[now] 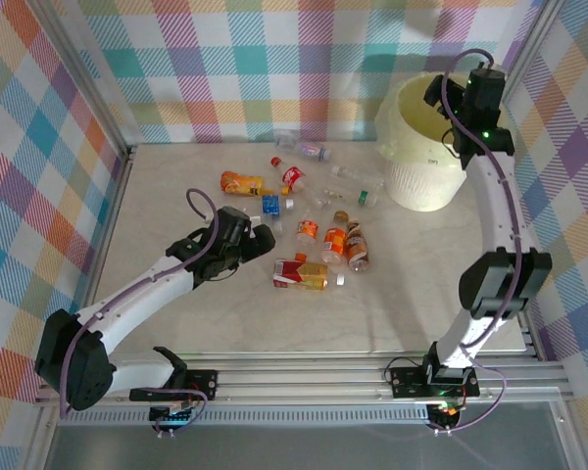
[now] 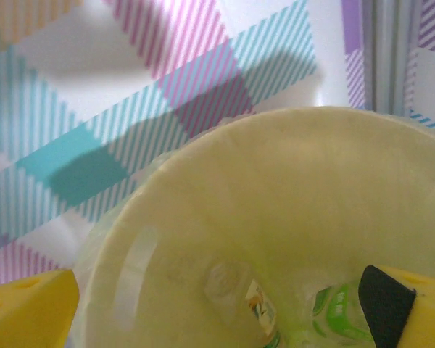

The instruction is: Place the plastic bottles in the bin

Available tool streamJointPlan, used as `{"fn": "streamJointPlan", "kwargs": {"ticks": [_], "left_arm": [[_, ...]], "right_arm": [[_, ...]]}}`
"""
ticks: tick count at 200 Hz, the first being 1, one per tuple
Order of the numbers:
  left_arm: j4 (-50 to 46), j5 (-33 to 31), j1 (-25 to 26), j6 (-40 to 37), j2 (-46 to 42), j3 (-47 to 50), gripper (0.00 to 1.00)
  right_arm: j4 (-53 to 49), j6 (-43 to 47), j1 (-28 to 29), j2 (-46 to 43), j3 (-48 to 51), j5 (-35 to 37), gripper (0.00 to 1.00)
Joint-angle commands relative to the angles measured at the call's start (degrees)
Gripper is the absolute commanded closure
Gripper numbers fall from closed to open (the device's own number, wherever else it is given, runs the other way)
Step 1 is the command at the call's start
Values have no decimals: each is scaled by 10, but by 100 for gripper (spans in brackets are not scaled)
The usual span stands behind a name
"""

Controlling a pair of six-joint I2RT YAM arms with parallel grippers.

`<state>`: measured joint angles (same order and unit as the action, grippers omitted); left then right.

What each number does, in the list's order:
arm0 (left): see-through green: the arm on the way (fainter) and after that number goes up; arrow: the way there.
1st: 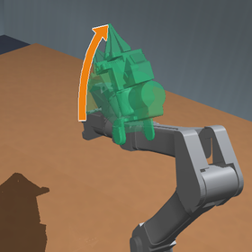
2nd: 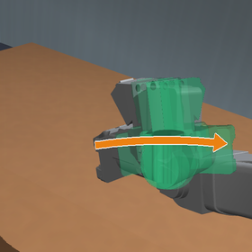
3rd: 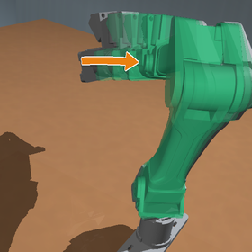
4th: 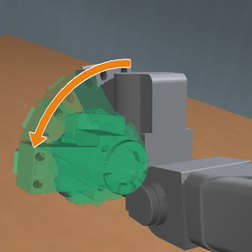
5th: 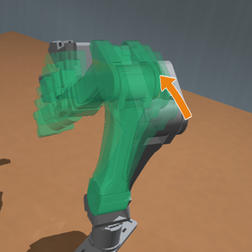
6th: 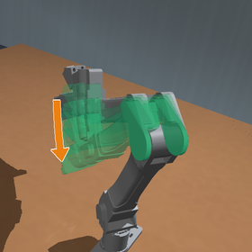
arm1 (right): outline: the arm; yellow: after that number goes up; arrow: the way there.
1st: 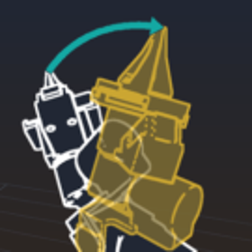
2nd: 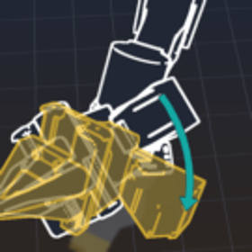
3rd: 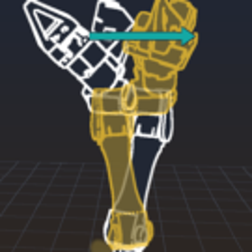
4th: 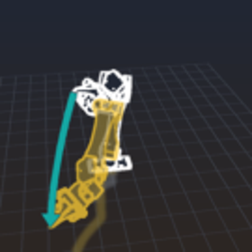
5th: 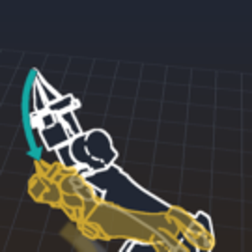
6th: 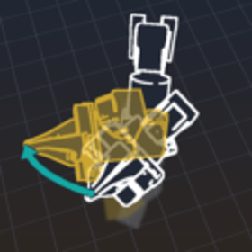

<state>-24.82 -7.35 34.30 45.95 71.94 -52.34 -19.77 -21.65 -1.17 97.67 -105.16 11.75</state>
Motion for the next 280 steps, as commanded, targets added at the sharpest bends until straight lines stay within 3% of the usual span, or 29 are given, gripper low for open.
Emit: {"fn": "streamJointPlan", "kwargs": {"ticks": [1, 66, 89, 150, 208, 280], "left_arm": [[-1, 32, -5, 66, 18, -6, 0], [-12, 74, 18, 279, 38, 21, 0], [-4, 105, 30, 350, 60, 23, 0], [-15, 126, 66, 427, 148, -30, 0], [-4, 85, 84, 527, 201, -58, 0], [-2, 77, 89, 592, 254, -73, 2]], "right_arm": [[35, 62, 0, -63, 61, -102, 0], [131, 49, 7, -260, 328, -381, 0], [155, 42, 32, -315, 405, -442, 0], [205, -4, 89, -391, 562, -435, 0], [168, 15, 100, -424, 589, -431, 0], [120, 13, 100, -478, 615, -422, 0]]}}
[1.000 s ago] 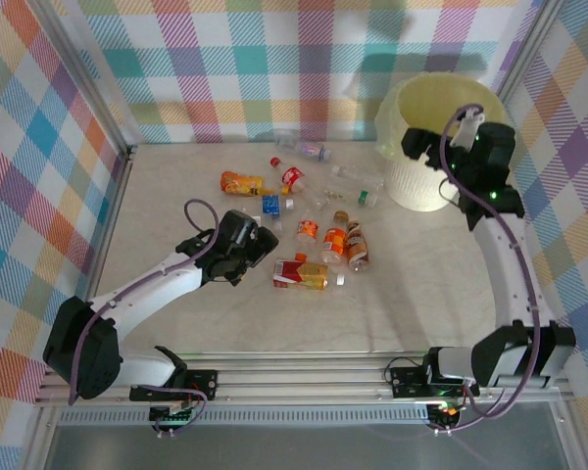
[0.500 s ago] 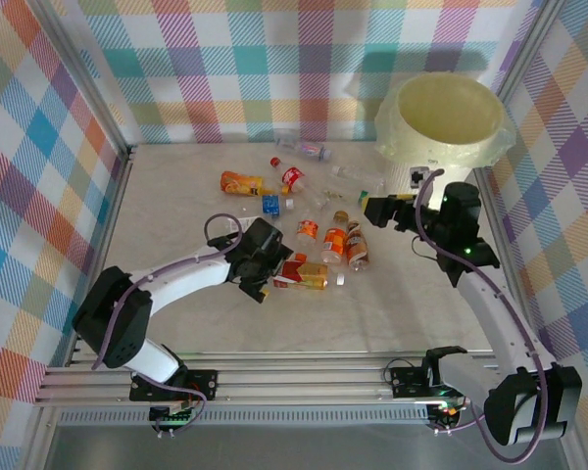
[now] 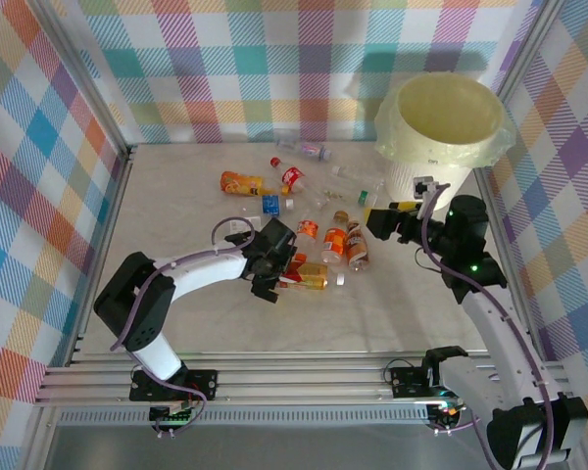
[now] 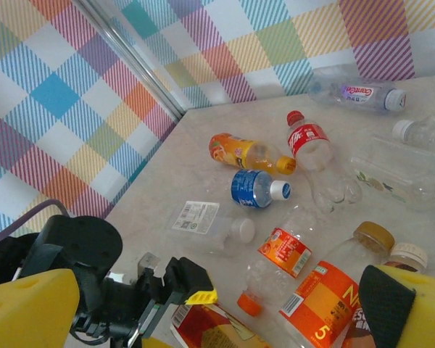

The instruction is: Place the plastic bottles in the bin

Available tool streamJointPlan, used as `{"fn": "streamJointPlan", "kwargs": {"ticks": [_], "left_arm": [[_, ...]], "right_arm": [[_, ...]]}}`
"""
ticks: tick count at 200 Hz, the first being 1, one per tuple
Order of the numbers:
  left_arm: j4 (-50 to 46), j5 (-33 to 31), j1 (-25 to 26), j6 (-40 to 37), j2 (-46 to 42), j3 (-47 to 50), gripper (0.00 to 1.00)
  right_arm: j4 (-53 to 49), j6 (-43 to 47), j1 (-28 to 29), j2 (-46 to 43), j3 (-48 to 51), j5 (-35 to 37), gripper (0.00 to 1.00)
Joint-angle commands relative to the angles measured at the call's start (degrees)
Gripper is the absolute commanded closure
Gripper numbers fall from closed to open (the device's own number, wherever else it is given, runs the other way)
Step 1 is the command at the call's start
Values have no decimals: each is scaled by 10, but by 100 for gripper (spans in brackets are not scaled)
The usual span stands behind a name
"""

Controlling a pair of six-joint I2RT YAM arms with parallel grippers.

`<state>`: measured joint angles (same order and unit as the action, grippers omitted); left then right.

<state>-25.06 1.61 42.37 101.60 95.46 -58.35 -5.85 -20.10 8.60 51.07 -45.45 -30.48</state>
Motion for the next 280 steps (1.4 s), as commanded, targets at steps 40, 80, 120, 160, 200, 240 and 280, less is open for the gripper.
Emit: {"fn": "streamJointPlan", "kwargs": {"ticks": [40, 80, 120, 160, 200, 240, 280], "left_arm": [[21, -10, 9, 42, 55, -18, 6], [1, -43, 23, 34, 67, -32, 16], [12, -58, 25, 35, 68, -19, 27], [15, -72, 26, 16, 57, -11, 36], [12, -109, 26, -28, 16, -5, 43], [25, -170, 25, -166, -61, 5, 45], [49, -225, 26, -282, -160, 42, 46]], "right_arm": [[-36, -7, 3, -13, 21, -9, 0], [-40, -1, 3, -8, 19, -13, 0], [-39, 0, 4, 0, 17, -21, 0], [-35, -6, 4, 6, 19, -7, 0], [-23, -9, 4, 9, 24, -13, 0], [-27, -1, 4, 9, 24, -40, 0], [-28, -1, 4, 15, 22, -72, 0]]}}
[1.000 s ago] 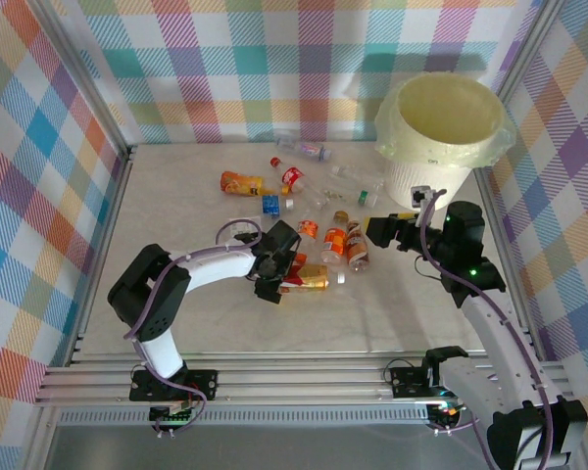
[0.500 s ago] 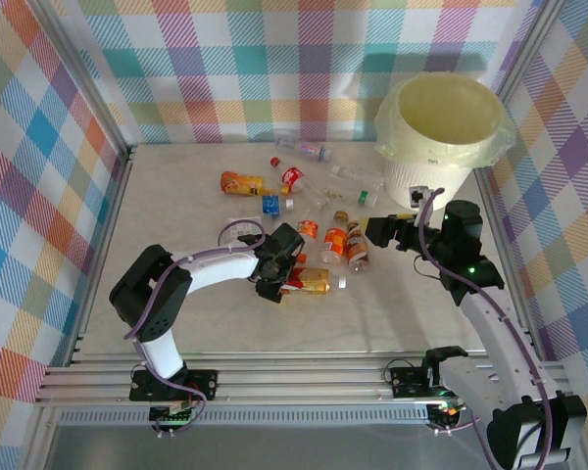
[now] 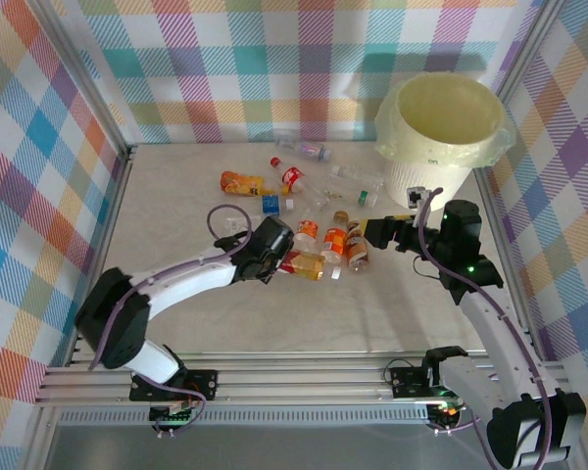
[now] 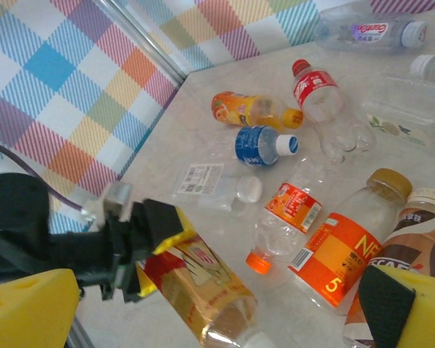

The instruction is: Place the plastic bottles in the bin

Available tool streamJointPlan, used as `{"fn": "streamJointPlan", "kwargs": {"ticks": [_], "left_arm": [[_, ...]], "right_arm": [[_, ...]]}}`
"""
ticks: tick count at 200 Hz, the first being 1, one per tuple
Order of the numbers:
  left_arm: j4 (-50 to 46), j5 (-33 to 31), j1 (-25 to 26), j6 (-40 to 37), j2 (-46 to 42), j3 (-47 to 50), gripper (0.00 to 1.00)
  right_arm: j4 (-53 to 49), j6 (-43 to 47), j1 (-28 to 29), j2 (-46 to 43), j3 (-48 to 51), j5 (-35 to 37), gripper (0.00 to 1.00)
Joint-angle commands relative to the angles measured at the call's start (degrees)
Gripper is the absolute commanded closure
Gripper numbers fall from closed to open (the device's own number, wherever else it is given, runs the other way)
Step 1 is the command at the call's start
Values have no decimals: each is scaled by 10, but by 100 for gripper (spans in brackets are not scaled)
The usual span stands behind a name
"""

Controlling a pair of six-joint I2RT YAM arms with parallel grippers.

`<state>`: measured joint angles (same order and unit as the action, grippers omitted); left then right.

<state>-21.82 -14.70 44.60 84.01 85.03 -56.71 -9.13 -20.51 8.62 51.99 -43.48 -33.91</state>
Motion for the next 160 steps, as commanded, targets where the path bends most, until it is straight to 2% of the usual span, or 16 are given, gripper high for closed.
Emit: {"fn": "streamJointPlan", "kwargs": {"ticks": [1, 32, 58, 106, 160], "left_arm": [[17, -63, 4, -109, -58, 26, 46], [22, -81, 3, -195, -106, 20, 48], [44, -67, 0, -278, -122, 0, 48], [158, 52, -1, -422, -117, -25, 49], [203, 153, -5, -496, -89, -71, 51]], "right_arm": [[5, 3, 5, 6, 2, -39, 0], [0, 12, 15, 29, -9, -62, 0], [-10, 26, 41, 56, -32, -67, 0], [-26, 61, 85, 124, -80, -97, 0], [-36, 80, 124, 180, -112, -107, 0]]}}
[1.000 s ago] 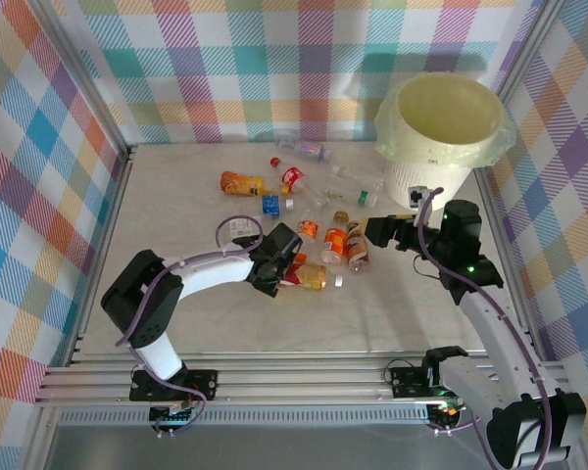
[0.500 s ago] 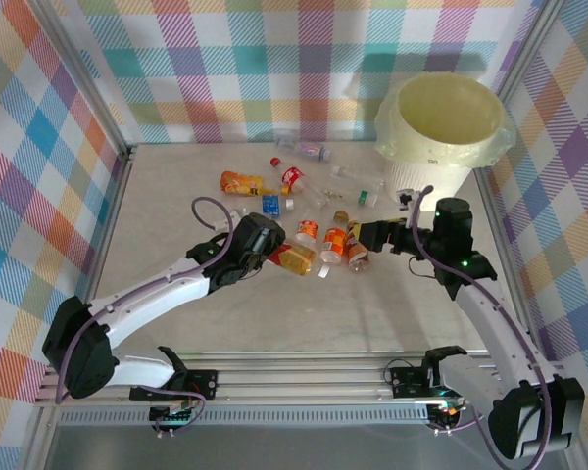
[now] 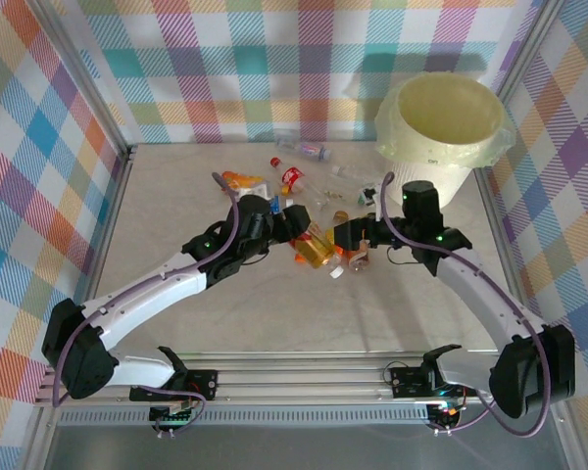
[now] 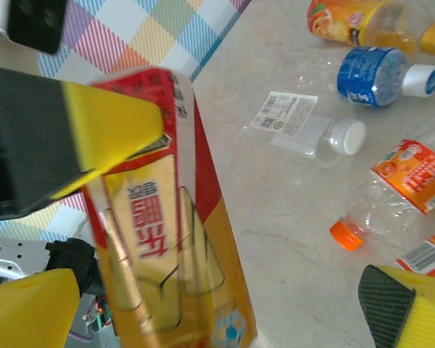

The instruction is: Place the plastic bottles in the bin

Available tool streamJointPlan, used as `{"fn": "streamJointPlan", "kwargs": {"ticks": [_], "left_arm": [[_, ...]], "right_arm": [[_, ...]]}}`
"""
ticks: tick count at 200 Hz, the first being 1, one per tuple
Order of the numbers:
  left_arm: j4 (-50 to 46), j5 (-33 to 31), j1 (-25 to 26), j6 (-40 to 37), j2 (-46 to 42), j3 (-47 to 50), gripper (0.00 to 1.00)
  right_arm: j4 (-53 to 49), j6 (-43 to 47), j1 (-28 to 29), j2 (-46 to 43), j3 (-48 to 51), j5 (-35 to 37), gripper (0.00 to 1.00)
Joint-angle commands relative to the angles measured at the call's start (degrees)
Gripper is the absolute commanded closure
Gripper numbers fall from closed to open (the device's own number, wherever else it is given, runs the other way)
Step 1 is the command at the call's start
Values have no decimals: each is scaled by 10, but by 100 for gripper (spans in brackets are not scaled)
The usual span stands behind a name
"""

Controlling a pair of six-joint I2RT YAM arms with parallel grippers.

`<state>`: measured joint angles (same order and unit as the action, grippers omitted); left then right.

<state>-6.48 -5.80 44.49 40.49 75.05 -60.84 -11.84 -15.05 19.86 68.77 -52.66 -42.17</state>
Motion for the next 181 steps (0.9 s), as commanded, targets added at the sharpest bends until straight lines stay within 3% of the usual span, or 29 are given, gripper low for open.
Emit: {"fn": "streamJointPlan", "kwargs": {"ticks": [1, 77, 144, 181], "left_arm": [[51, 65, -4, -62, 11, -31, 51], [90, 156, -25, -100, 38, -71, 53], [96, 171, -33, -125, 42, -81, 54], [89, 171, -33, -138, 45, -88, 54]], "right_arm": [[-8, 26, 13, 13, -21, -25, 0], [6, 23, 26, 40, -42, -147, 0], [-17, 23, 38, 45, -56, -149, 0], [-43, 33, 38, 46, -63, -126, 24]]}}
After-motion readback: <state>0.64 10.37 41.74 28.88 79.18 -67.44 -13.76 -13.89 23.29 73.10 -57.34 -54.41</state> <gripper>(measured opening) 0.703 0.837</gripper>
